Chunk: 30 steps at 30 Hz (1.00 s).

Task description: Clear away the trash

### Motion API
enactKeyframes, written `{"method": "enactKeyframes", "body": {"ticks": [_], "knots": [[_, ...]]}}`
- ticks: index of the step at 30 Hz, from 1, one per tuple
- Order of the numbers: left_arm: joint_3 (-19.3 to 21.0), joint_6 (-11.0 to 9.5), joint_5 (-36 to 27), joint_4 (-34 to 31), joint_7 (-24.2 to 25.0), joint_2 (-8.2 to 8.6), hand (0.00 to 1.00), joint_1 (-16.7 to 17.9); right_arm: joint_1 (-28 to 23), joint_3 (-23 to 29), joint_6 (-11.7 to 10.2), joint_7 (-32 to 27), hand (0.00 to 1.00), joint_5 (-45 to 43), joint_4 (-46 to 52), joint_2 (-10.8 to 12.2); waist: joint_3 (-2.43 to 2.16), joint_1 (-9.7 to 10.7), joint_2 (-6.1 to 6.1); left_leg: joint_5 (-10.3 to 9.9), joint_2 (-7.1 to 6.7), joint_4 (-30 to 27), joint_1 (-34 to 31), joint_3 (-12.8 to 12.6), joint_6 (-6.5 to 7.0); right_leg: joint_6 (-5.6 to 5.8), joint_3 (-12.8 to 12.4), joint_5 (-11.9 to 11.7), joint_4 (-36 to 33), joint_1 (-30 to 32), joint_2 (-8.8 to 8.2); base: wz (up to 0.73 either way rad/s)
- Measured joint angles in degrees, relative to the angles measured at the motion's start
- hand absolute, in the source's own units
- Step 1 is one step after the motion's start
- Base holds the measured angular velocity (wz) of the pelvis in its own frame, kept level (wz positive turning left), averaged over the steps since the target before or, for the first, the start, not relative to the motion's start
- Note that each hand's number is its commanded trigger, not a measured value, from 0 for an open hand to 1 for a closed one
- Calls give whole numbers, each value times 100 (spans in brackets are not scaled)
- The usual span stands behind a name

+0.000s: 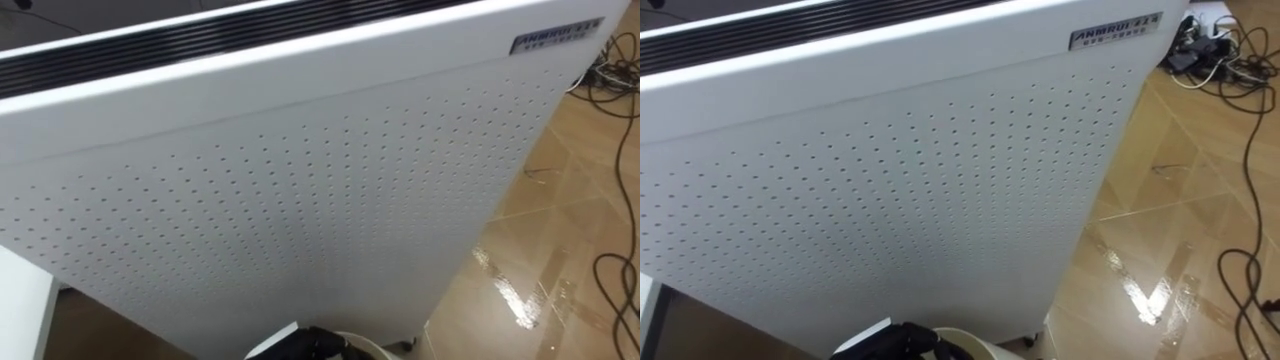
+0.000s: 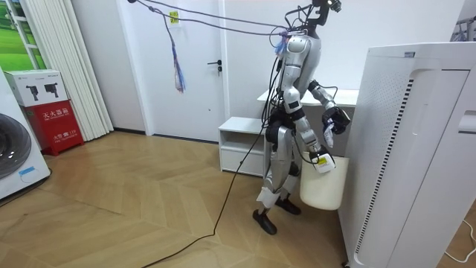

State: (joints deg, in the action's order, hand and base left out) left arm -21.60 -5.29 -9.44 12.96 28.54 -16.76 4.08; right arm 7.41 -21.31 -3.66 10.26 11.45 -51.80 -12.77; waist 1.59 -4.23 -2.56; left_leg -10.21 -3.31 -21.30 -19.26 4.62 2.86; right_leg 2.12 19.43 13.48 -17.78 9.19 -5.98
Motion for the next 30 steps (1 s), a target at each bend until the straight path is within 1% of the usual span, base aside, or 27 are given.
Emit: {"method": "enactKeyframes", "body": {"ticks": [6, 8, 11, 16, 19, 20, 23, 25, 27, 30], "knots": [[-6, 30, 252, 0, 3, -14, 0, 46, 0, -10, 0, 0, 100, 0, 1, -49, -24, 15, -38, 1, 0, -11, 2, 0, 1, 0, 15, 0, -2, -8, -2, 0], [-44, 34, 378, 0, 3, -47, 0, 59, 0, -81, 0, 0, 100, 1, 3, -82, -33, 48, -52, 2, 0, -11, 4, -3, 1, 0, 32, 0, -1, -12, -6, 0], [-97, 36, 466, 0, 3, -89, 0, 59, -1, -168, 0, 0, 100, 0, 7, -99, -34, 85, -61, 2, 3, -10, 8, -15, 1, 0, 27, 0, -1, -11, -7, 0], [-124, 37, 472, 0, 6, -90, 0, 59, -4, -231, 0, 37, 100, -2, 7, -115, -30, 94, -72, 2, 28, -6, 14, -73, 1, -1, 19, 0, -2, -10, -1, -3], [-123, 38, 647, 0, 5, -88, 0, 68, -17, -229, 0, 37, 100, -2, 7, -117, -29, 95, -75, 2, 47, 28, 25, -118, 0, -12, 0, 7, -30, 8, 0, -2], [-118, 38, 855, 0, 3, -75, 0, 68, -20, -225, 0, 37, 100, -4, 22, -119, -29, 93, -75, 2, 49, 63, 17, -129, 0, -26, -44, 15, -77, 47, -5, -7], [-117, 40, 1585, 0, 1, -32, 0, 68, -51, -215, 0, 34, 100, -15, 43, -118, -32, 98, -79, 27, 49, 56, 7, -129, -11, -27, -48, 16, -95, 80, -8, -2], [-110, 38, 2078, -1, 2, -36, 0, 68, -52, -210, 0, 36, 100, -24, 30, -147, -32, 105, -78, 43, 49, 57, 6, -140, -14, -28, -31, 16, -101, 79, -12, 4], [-95, 40, 2717, 0, 1, -63, 0, 72, -58, -211, 0, 79, 100, -42, 20, -226, -30, 96, -75, 48, 48, 58, 5, -142, -15, -43, -25, 25, -102, 80, -14, 2], [-93, 44, 3194, -1, -13, -104, 0, 81, -75, -212, 0, 112, 100, -42, 22, -307, -30, 93, -69, 54, 48, 58, 10, -142, -19, -44, -18, 26, -102, 76, -17, 0]]}}
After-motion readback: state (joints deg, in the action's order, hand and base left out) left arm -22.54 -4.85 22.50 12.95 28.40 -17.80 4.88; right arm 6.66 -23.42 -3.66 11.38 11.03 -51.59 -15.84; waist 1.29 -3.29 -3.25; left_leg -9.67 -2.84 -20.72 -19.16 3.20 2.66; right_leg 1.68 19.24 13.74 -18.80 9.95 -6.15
